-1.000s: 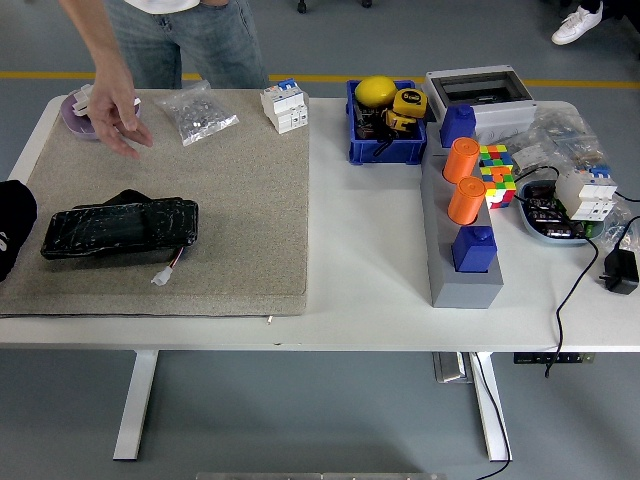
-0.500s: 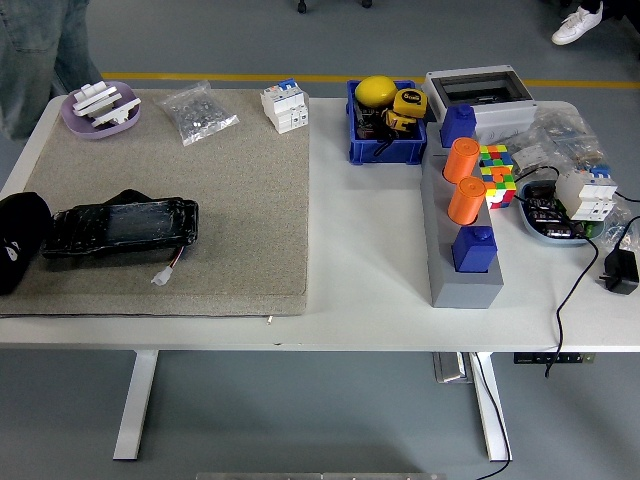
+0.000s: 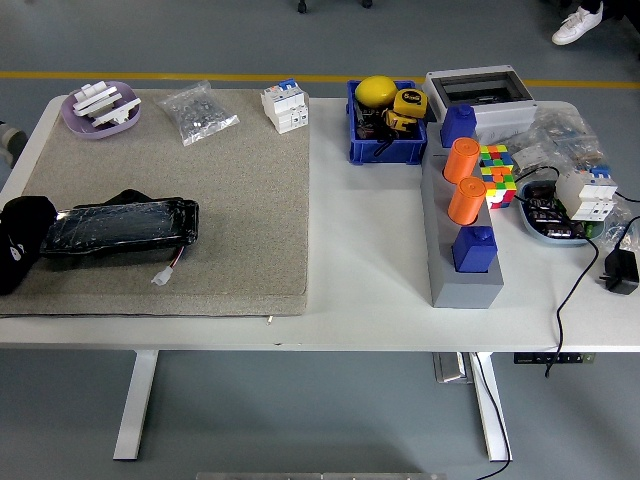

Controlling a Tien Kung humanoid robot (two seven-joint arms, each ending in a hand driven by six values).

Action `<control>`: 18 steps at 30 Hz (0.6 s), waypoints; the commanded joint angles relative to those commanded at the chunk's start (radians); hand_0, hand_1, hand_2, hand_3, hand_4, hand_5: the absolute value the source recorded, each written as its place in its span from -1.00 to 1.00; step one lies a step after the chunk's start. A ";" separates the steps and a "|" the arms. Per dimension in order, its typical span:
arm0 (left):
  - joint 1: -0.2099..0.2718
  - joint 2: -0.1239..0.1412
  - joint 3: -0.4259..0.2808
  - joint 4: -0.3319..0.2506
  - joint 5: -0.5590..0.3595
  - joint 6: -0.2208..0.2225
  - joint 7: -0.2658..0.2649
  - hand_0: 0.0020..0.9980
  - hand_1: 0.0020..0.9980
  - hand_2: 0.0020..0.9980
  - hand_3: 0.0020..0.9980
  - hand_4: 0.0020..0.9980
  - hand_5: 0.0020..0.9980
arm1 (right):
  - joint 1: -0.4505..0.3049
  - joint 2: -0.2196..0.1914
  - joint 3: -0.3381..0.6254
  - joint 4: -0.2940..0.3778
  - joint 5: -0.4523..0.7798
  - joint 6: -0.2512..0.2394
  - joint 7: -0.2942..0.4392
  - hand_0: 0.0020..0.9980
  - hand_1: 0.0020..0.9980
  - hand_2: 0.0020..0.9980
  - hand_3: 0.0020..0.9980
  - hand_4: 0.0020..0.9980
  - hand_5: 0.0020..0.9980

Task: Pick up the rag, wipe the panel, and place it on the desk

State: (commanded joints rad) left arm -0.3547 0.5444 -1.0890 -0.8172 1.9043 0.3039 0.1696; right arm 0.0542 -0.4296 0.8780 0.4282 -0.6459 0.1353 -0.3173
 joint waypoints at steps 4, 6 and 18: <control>0.006 0.002 -0.012 -0.016 0.009 -0.007 0.005 -0.23 0.36 0.41 0.34 0.83 -0.35 | -0.001 -0.001 -0.003 -0.002 0.001 0.001 -0.001 0.43 0.26 0.41 0.38 1.00 0.02; 0.008 0.003 -0.015 -0.022 0.014 -0.010 0.008 -0.23 0.36 0.42 0.41 0.86 -0.28 | -0.002 -0.002 -0.004 -0.002 0.002 0.001 -0.001 0.44 0.25 0.41 0.38 1.00 0.02; 0.029 0.020 -0.032 -0.058 0.033 -0.024 0.013 -0.24 0.33 0.43 0.44 0.90 -0.19 | -0.005 -0.004 -0.005 -0.002 0.001 0.002 -0.001 0.43 0.26 0.41 0.37 1.00 0.02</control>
State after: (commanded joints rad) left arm -0.3259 0.5643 -1.1209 -0.8750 1.9375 0.2797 0.1823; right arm 0.0496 -0.4332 0.8730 0.4260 -0.6445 0.1377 -0.3186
